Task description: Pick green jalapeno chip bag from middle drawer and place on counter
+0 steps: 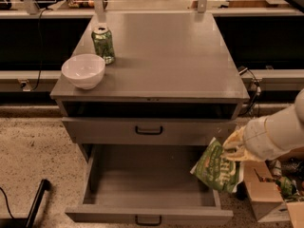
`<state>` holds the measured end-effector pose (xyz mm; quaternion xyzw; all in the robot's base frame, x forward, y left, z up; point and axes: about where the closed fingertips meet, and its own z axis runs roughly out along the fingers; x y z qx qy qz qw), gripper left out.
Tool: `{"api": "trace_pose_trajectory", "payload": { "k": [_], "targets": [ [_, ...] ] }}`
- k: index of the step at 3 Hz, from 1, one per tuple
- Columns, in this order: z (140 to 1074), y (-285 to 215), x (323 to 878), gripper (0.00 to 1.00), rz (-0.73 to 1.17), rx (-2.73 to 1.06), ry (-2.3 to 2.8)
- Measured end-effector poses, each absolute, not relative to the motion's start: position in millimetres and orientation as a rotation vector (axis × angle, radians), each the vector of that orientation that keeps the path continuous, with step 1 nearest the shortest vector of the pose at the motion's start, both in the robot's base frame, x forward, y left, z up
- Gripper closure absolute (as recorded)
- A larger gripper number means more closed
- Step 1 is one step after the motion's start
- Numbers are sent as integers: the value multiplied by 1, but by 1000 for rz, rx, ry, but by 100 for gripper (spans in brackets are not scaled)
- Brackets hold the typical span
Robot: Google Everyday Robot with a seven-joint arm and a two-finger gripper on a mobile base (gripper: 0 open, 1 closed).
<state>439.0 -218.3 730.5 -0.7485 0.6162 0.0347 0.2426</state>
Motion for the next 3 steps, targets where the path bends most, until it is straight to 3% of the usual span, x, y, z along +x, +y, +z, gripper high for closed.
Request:
{"api": "trace_pose_trajectory", "payload": {
  "k": [3],
  "targets": [
    [932,-221,489,100,11,-2023,1786]
  ]
}}
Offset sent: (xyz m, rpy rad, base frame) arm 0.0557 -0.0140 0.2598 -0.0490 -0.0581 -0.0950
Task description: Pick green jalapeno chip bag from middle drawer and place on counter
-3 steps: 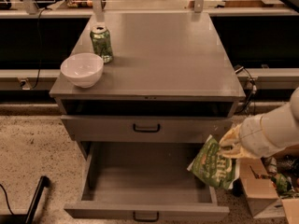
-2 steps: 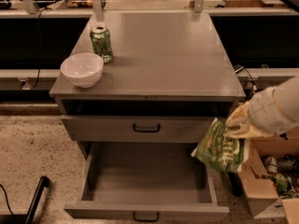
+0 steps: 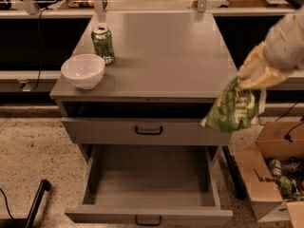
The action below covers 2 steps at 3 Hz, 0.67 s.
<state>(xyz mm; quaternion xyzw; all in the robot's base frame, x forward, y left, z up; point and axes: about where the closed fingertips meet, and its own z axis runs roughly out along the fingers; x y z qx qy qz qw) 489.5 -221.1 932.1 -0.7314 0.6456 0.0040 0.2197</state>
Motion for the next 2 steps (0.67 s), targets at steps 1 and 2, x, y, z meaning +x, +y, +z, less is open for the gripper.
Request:
{"api": "trace_pose_trajectory", "payload": {
  "k": [1,2],
  "targets": [
    [989,-201,518,100,-52,-2005,1791],
    [1011,-186,528,100,-79,-1996,1740]
  ]
}}
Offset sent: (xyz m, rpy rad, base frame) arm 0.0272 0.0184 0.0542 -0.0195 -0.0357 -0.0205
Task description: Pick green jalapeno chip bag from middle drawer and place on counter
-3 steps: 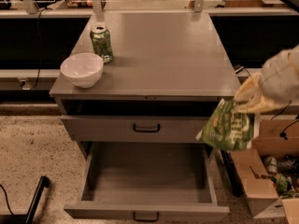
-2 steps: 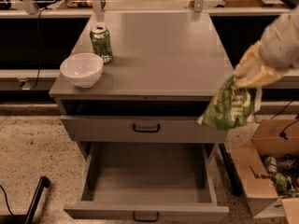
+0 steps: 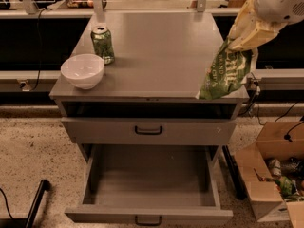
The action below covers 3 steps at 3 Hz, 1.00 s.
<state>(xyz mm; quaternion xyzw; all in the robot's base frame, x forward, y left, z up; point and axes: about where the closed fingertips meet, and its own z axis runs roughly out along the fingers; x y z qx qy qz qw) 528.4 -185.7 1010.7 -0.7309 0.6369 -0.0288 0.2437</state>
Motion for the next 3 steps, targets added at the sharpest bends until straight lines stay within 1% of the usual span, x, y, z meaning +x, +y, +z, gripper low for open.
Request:
{"api": "trace_pose_trajectory", "payload": {
  "k": [1,2,3],
  "targets": [
    [1011,-186,528,100,-79,-1996,1740],
    [1015,-173,541,100,-12,-2018,1686],
    [1018,-140,570,100,74,-2038,1565]
  ]
}}
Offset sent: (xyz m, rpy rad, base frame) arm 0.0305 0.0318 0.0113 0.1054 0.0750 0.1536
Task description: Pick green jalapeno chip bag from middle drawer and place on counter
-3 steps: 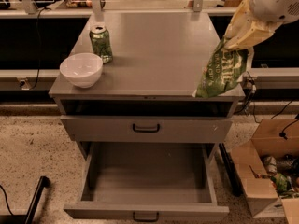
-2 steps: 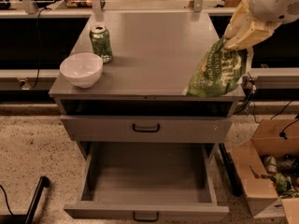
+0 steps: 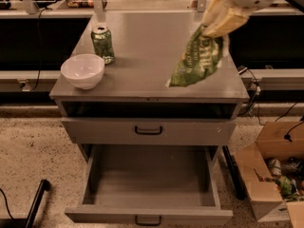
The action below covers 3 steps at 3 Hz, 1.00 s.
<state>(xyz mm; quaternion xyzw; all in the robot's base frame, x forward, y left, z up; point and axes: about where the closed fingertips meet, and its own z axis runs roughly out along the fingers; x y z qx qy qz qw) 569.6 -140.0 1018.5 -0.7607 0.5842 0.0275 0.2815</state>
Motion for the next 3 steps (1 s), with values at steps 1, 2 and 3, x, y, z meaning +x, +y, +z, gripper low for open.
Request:
{"api": "trace_pose_trajectory", "payload": {
  "k": [1,2,3],
  "targets": [
    [1019,-108,604,100,142,-2033,1460],
    [1015,-96,639,100,221,-1954,1438],
    [1000,-92,683,100,349,-1754,1493]
  ]
}}
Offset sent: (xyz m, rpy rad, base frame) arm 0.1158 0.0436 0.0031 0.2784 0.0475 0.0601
